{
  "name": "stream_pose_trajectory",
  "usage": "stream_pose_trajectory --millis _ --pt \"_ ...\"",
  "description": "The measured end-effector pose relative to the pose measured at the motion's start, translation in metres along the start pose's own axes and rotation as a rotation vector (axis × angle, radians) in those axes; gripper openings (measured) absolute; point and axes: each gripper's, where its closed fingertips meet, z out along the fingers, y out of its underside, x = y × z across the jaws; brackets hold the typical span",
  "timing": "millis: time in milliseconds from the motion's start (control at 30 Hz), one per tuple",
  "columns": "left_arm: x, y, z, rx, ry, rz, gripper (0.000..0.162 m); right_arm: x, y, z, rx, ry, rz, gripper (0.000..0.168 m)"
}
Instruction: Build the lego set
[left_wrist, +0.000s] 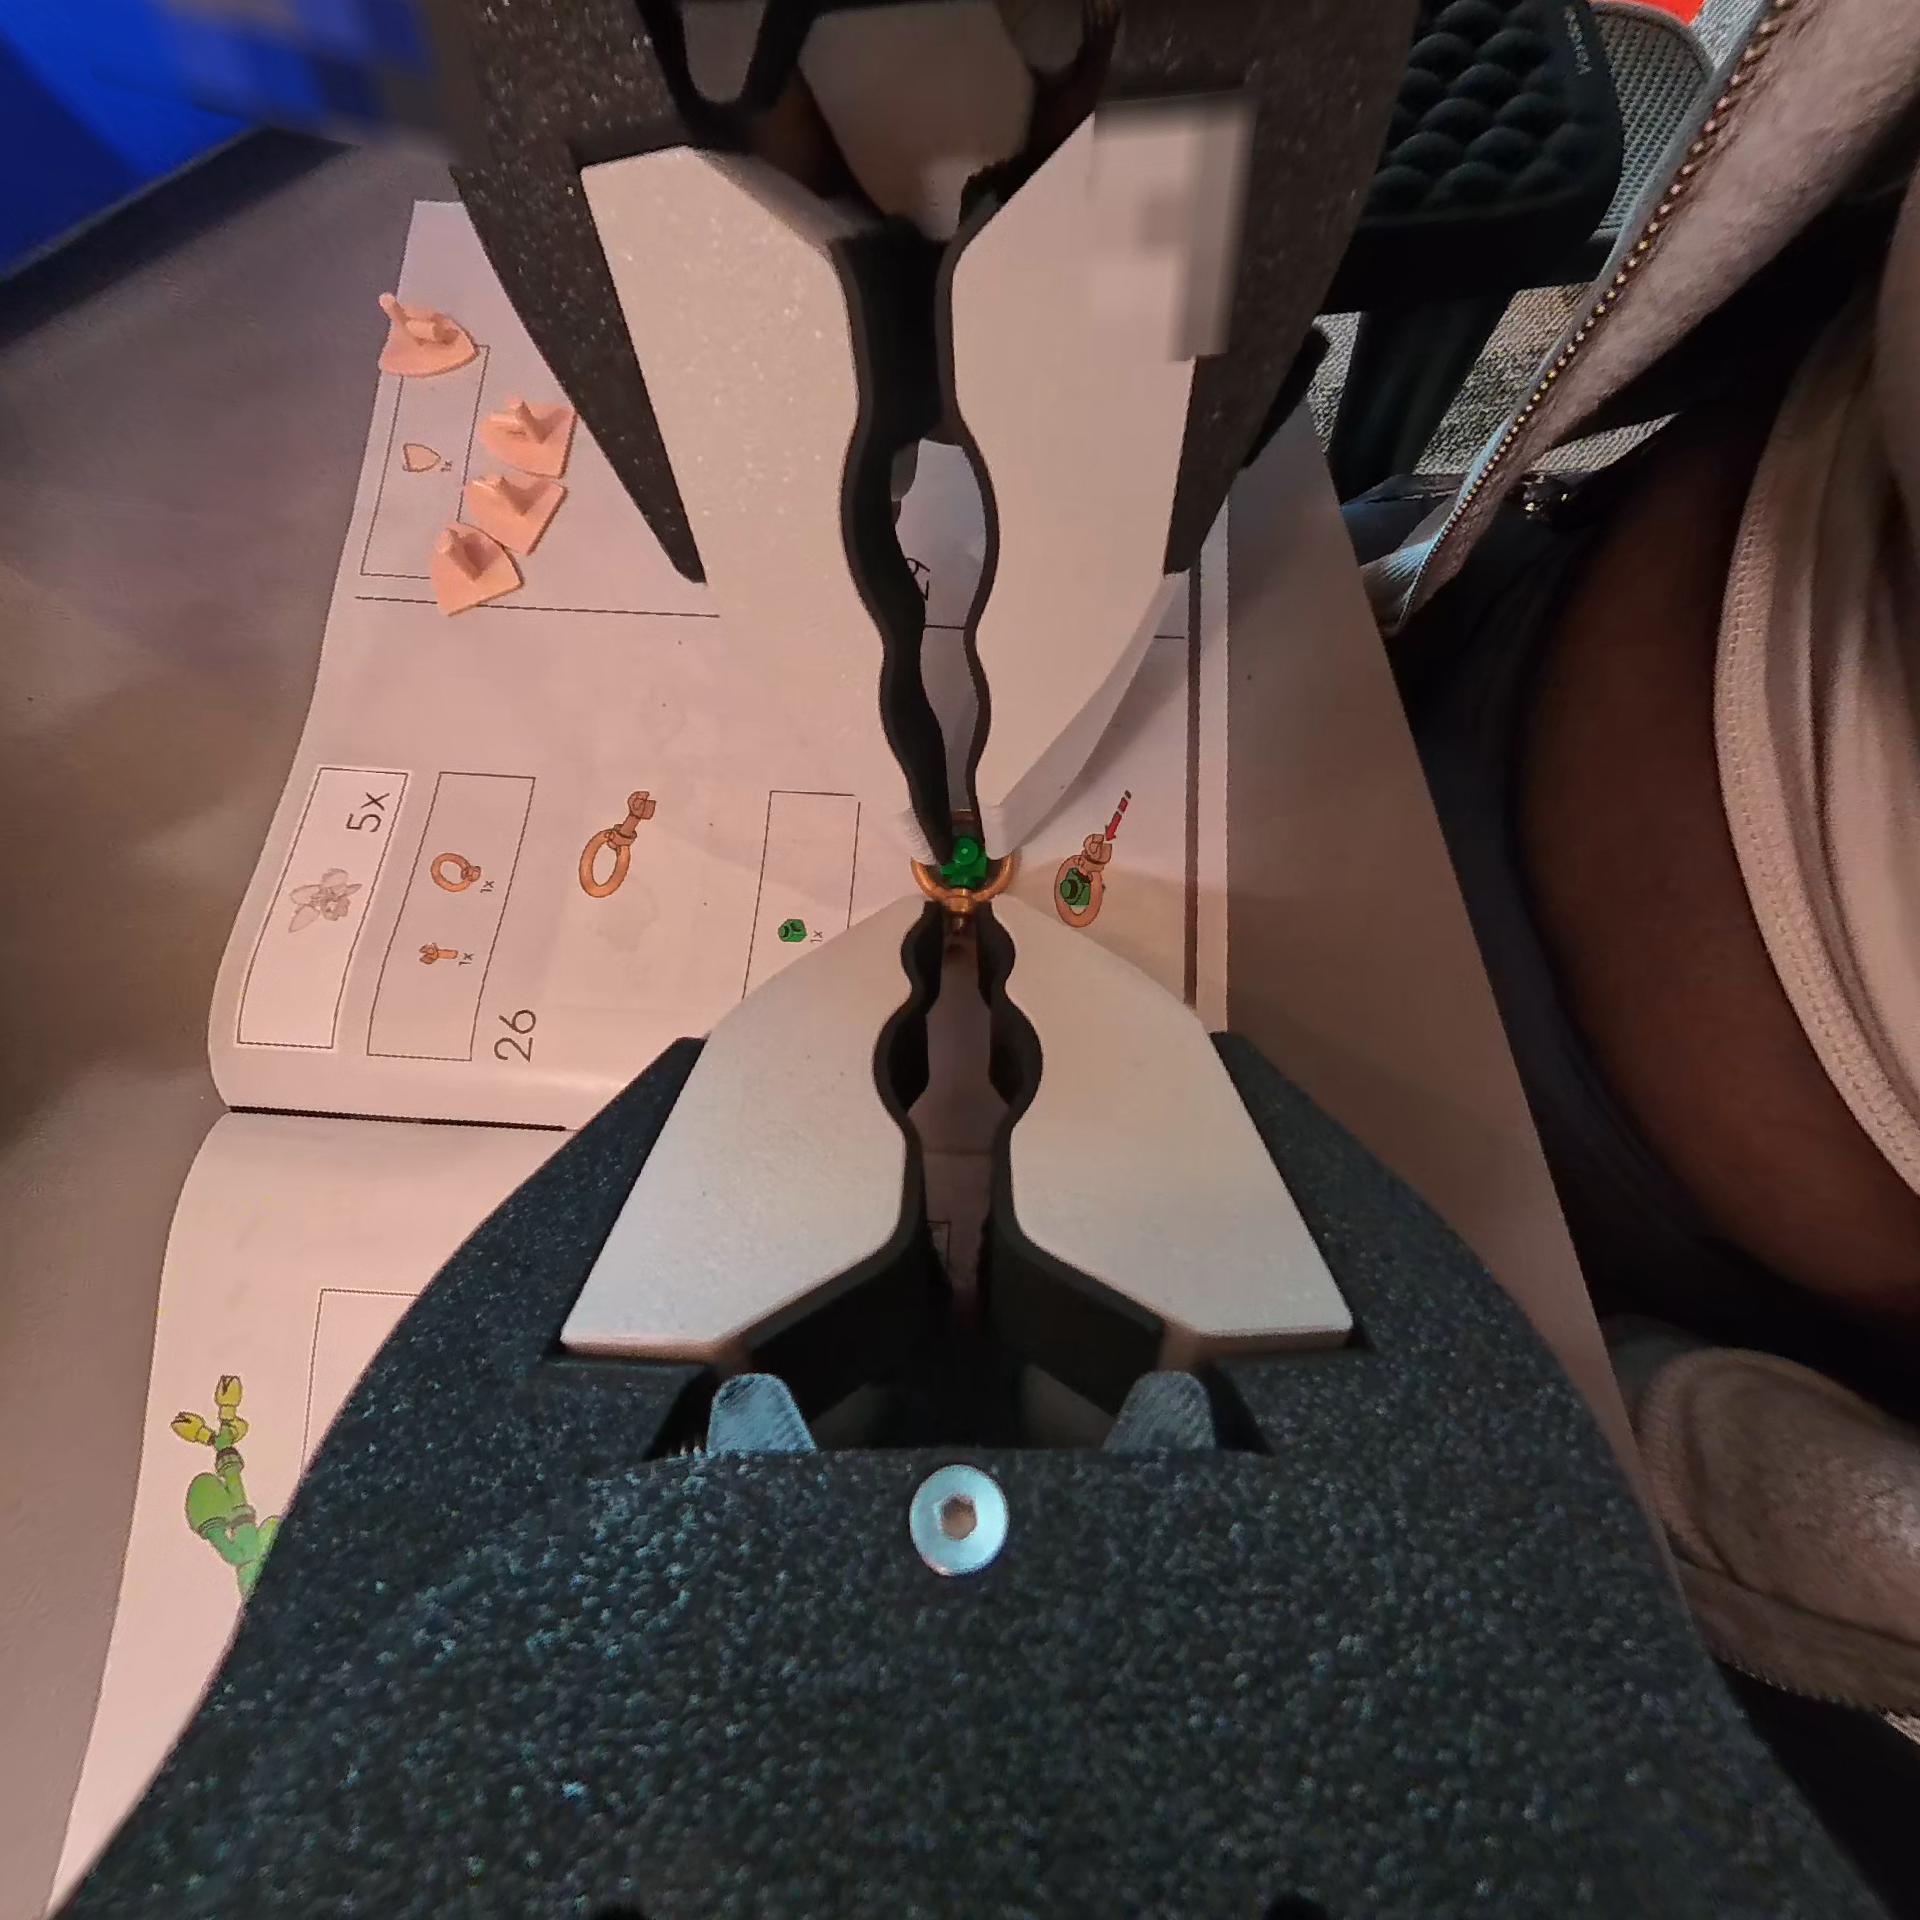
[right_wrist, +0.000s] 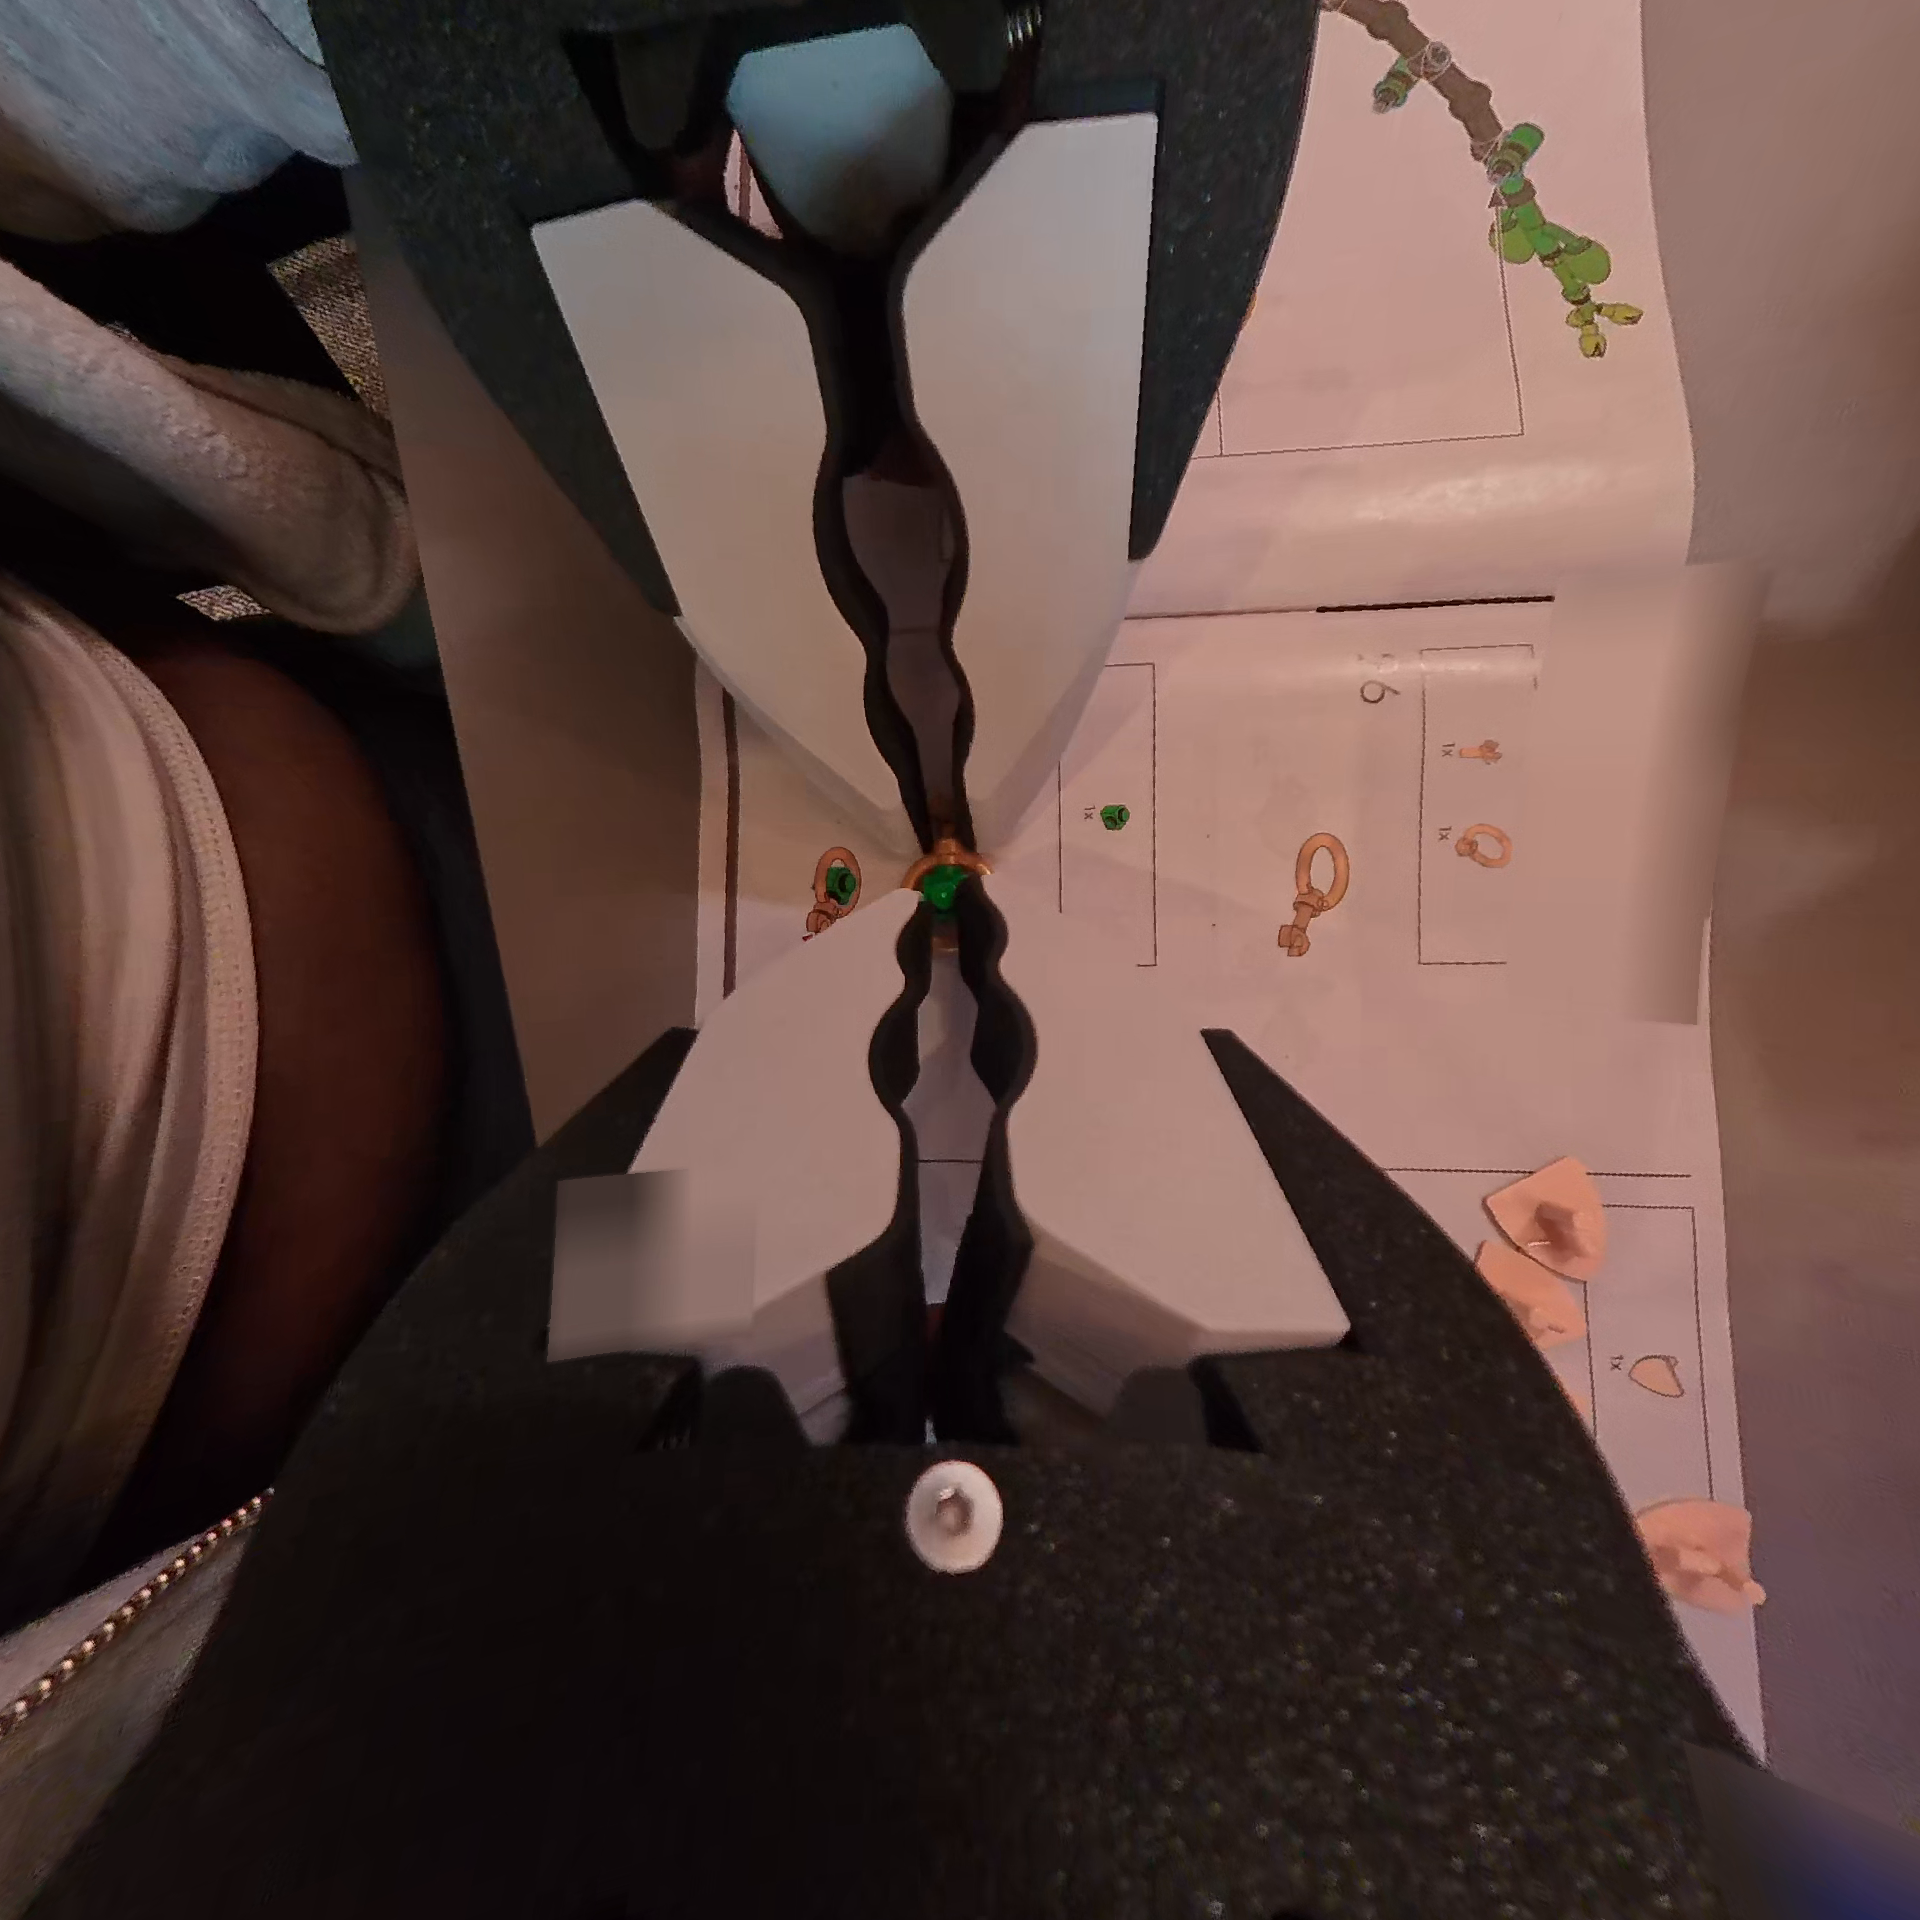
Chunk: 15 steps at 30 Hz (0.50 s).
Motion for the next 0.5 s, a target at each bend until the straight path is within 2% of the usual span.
stream_pose_trajectory --millis 300,500 --pt "-0.0015 0.0035 -0.0038 -0.026 -0.035 0.007 0.016 0.0001 0.0003 0.0016 0.001 -0.005 0.009 0.005" --pt "-0.0001 0.0075 -0.0076 -0.02 -0.031 0.008 0.015 0.0001 0.0004 0.0011 0.007 -0.009 0.014 0.005"
